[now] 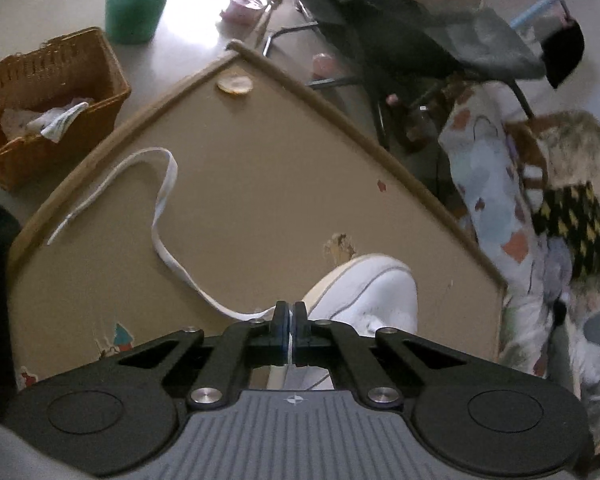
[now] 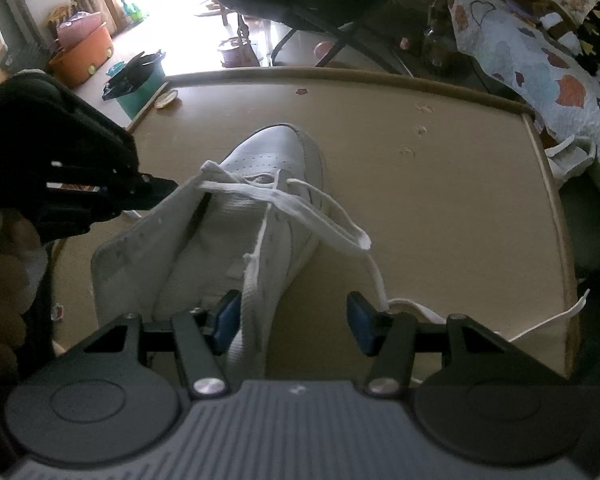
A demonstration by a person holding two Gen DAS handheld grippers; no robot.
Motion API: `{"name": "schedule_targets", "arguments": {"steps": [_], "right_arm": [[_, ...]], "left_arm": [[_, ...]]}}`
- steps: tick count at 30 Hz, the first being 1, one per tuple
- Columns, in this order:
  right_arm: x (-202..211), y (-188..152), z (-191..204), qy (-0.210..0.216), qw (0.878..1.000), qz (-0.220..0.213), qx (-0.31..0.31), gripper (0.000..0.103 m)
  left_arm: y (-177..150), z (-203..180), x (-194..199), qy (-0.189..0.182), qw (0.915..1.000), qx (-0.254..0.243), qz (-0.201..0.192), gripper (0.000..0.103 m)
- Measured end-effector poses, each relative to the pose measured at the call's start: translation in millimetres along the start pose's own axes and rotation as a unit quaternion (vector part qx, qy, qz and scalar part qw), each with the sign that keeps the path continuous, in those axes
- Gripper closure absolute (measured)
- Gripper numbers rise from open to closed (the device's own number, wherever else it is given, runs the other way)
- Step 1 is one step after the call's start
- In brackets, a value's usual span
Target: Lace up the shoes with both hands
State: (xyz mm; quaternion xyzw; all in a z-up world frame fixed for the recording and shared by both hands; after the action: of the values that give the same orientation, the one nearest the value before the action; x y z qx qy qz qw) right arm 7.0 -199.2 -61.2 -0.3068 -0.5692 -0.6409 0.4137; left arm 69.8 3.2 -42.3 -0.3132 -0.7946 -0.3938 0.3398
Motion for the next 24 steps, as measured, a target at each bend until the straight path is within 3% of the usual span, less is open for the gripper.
{"name": "schedule_targets", "arguments": {"steps": [11, 14, 19, 21, 24], "right_arm": [[0, 1, 1, 0.002, 1.0, 0.0, 0.001, 0.045], [0, 1, 2, -0.001, 1.0, 0.0, 0.004, 0.045], [0, 1, 4, -0.003, 1.0, -0.001, 0.006, 0.045], [-1, 2, 4, -0.005, 1.0, -0.001, 0.007, 0.045], [-1, 2, 5, -0.006, 1.0, -0.001, 0.008, 0.044]], "left_arm": [[-6, 8, -4, 0.022, 0.9977, -0.064, 0.008, 0.102], [-10, 24, -7, 0.052, 0.9962, -0.066, 0.02, 0.103], [-9, 45, 2, 0.034, 0.9986, -0.036, 0.017, 0.103], [-10, 49, 2, 0.009, 0.9997, -0.009, 0.021, 0.102], [-11, 49, 2, -0.006, 0.9997, -0.009, 0.022, 0.093]]}}
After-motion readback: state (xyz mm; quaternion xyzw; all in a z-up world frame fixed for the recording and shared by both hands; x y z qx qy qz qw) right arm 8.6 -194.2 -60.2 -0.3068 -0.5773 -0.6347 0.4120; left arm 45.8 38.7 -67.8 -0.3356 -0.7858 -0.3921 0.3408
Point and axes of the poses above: each gripper's, at about its wrist camera, not at the fingertips, and x roughly against the way its jaws point, z to its left, y to its top, the point moved 8 cm from there along -x, roughly the way its jaws point, and after that the axes turned 4 degrees about -x, right-handed, at the moved point
